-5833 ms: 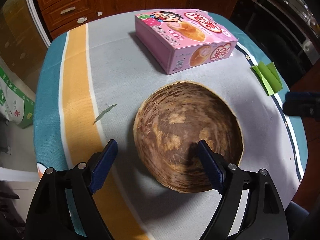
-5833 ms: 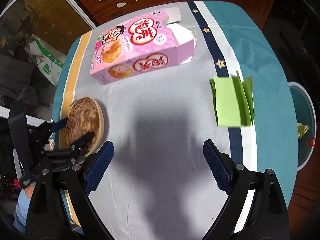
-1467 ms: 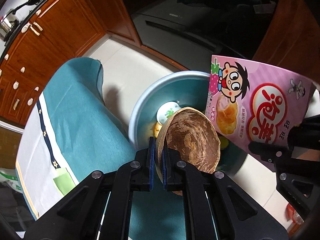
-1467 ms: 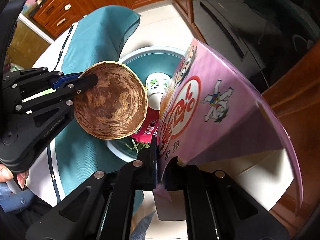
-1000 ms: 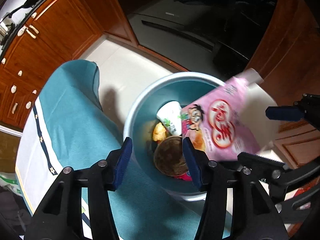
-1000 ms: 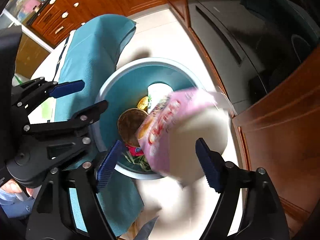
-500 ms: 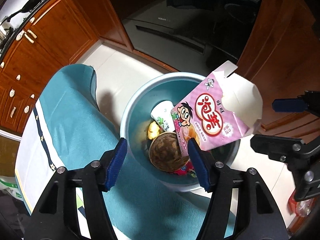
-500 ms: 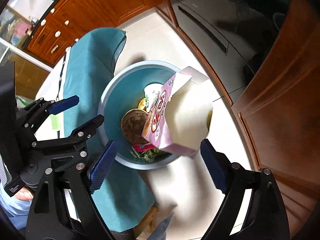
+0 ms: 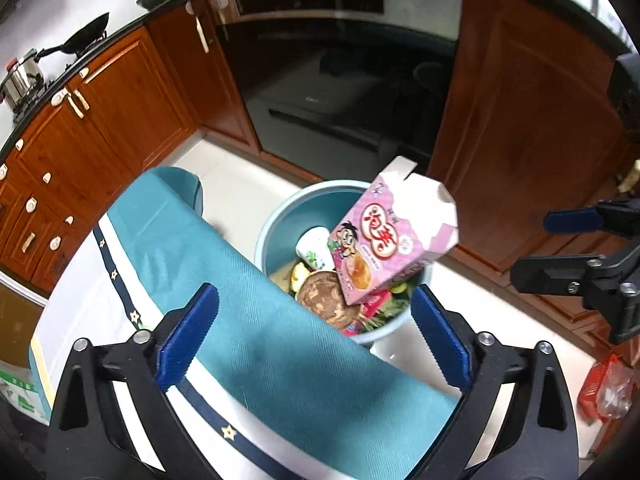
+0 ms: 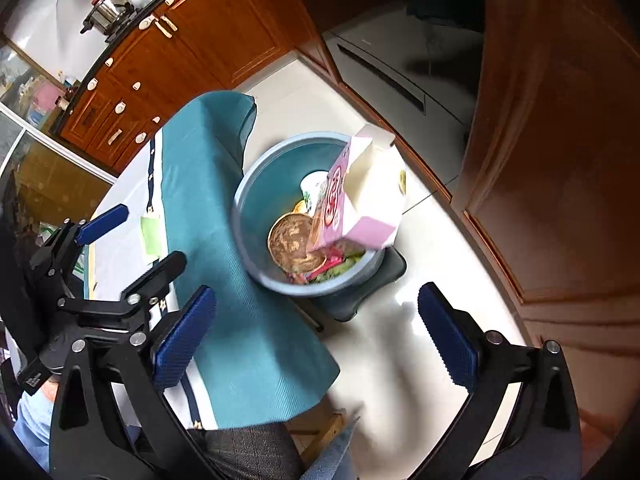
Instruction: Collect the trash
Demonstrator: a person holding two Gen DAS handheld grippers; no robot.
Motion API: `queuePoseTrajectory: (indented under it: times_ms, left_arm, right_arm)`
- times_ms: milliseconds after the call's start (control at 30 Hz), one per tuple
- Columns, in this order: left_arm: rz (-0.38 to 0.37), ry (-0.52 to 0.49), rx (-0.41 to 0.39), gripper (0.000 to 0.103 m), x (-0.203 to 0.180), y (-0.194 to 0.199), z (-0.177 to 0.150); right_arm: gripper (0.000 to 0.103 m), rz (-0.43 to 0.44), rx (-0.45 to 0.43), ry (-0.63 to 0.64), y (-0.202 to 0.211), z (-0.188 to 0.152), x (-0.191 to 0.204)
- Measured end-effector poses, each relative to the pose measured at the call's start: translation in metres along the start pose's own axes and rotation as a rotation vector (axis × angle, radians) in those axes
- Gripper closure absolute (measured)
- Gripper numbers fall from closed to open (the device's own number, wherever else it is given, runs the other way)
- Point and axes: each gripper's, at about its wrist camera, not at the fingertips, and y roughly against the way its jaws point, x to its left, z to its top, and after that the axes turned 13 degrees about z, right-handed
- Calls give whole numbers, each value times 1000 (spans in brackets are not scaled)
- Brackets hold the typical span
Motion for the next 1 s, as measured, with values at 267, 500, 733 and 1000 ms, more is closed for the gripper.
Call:
queuePoseTrajectory:
  times_ms: [267, 500, 733, 1000]
  left_arm:
    - [-22, 49, -49, 4, 21, 39, -36]
    - [-27, 105, -81, 4, 42, 53, -60]
    - [-26, 146, -66, 4, 54, 45, -72]
    - [-30, 171, 1, 4, 57, 18, -81]
  right_arm:
    - [6, -90, -21, 7, 13, -34, 24]
    - [6, -143, -42, 24, 11, -57, 46]
    - [6, -201, -27, 48, -5, -75, 62]
    - [6, -289, 0, 64, -29, -78, 65]
